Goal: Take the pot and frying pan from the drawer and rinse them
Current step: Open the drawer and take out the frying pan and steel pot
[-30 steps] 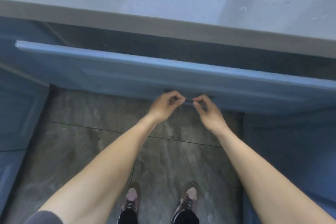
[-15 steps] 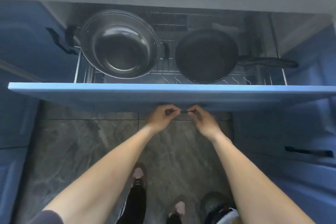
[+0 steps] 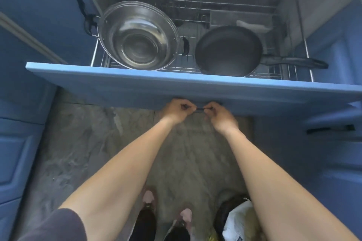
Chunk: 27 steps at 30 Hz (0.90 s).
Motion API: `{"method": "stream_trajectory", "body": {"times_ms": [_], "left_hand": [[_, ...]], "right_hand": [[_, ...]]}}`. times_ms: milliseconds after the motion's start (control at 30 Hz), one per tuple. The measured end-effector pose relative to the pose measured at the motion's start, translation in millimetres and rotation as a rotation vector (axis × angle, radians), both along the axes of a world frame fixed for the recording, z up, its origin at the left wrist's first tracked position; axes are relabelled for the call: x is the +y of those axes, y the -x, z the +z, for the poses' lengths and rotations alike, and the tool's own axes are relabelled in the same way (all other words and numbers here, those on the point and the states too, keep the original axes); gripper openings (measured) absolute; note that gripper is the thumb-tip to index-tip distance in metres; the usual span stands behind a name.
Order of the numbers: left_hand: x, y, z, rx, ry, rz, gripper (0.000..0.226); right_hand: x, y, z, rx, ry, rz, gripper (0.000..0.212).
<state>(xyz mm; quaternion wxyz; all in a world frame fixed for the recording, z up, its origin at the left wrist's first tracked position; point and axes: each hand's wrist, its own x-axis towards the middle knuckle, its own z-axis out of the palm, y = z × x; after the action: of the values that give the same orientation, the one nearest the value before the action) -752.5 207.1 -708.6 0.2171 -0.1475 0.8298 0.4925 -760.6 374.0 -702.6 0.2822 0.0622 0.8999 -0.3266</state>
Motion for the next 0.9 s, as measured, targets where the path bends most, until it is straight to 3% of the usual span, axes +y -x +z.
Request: {"method": "stream_trajectory", "body": {"times_ms": [167,367,467,567,633,733,800,900], "left_hand": [[5.0,-22.3,-3.0,-0.012,-0.003,0.084,0.013],[11.1,-38.8,16.7,-0.037,0.177,0.069,0.007],[19.0,-49.4,28.9,-0.064,0.291,-0.004,0.024],[22.3,-70.0,49.3,-0.177,0.111,-0.132,0.055],[16.9,-90.3,86.5,-0.243,0.044,-0.245,0.059],[-3.4,-113.6,164.6,-0.226,-0.062,-0.356,0.039],[-20.8,-107.1,224.3,-0.151,-0.145,-0.352,0.023],[-41.0,-65.1,291.0,0.012,-0.176,-0.281,0.023]], "right_hand": [[0.8,-22.9,-4.6,0.032,-0.015,-0.021,0.01],[-1.3,-33.1,1.5,0.006,-0.038,-0.049,0.01],[-8.0,-36.0,9.9,-0.008,-0.062,-0.058,0.01],[-8.1,-42.9,31.0,-0.09,-0.041,0.01,0.032],[2.1,-58.8,61.7,-0.158,0.044,0.144,0.044],[38.1,-94.9,143.6,-0.25,0.239,0.259,0.037],[70.4,-103.2,209.8,-0.266,0.322,0.211,0.025],[113.8,-83.1,293.1,-0.173,0.351,0.088,0.017]]}}
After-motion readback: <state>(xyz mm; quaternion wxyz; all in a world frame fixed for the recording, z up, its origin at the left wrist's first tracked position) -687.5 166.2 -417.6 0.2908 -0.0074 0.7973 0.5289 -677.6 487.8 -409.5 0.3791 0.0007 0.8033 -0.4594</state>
